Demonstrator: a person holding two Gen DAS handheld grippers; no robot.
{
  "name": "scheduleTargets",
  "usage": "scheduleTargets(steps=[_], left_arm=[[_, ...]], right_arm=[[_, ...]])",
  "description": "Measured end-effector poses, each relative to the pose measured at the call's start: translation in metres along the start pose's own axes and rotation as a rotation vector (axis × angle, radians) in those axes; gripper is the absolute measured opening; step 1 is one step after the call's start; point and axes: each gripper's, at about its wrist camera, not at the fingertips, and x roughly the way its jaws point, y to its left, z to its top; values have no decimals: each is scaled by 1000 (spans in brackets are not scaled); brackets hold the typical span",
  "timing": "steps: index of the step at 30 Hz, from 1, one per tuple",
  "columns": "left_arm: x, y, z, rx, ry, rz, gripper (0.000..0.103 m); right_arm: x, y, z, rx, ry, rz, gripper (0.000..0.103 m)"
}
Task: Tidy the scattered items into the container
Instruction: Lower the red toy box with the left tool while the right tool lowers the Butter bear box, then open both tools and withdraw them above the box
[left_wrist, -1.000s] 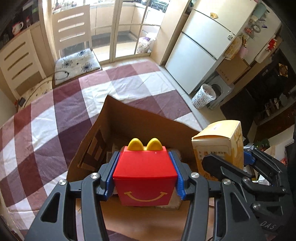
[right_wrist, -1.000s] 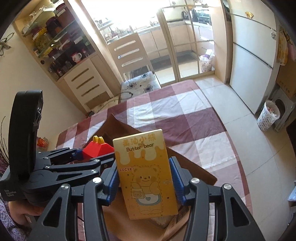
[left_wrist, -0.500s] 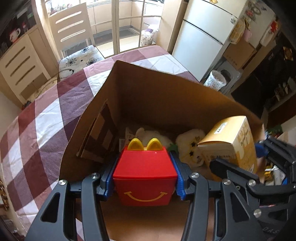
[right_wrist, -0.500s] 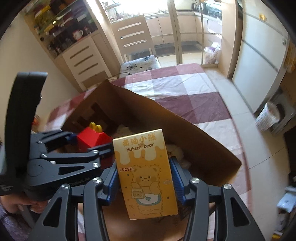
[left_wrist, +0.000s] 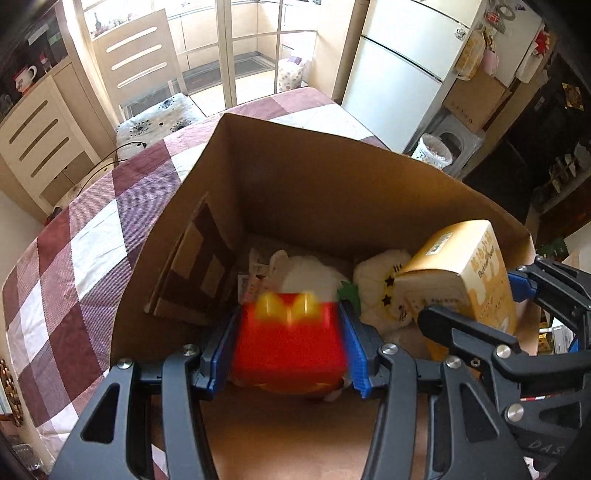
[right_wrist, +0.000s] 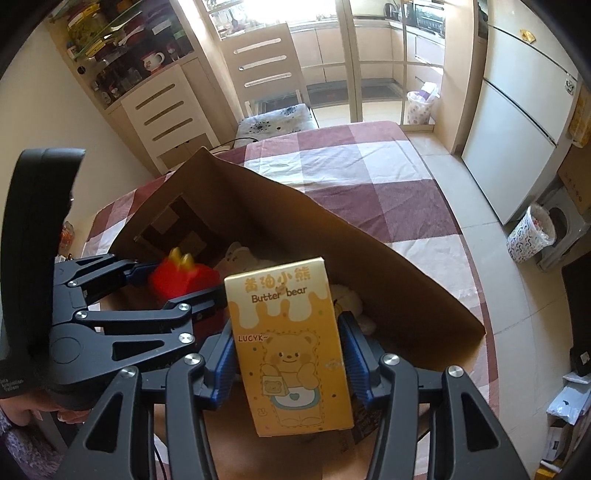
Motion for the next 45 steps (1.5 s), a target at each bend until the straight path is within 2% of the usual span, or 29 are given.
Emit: scheduleTargets(steps=[6, 15, 18, 22, 24, 33, 39, 45], left_arm=[[-5, 1, 2, 3, -19, -1, 58], [-11, -2, 2, -1, -29, 2, 61], [-21, -4, 1, -4, -43, 23, 70], [-36, -6, -2, -20, -56, 35, 72], [-41, -8, -5, -31, -48, 51, 79], [-64, -17, -26, -72, -19, 117, 88], [-74, -24, -41, -95, 15, 130, 91], [-72, -27, -51, -110, 56, 142, 92]], right_arm=[[-6, -3, 3, 21, -4, 33, 54], [-24, -15, 5, 69, -32, 36, 57], [-35, -20, 3, 96, -47, 35, 57], [-49, -23, 1, 118, -62, 23, 57], [-56, -25, -1, 127, -64, 16, 57], [-81, -31, -12, 163, -70, -38, 58], [-83, -33, -26, 214, -1, -119, 58], [-72, -30, -45, 236, 72, -138, 58]])
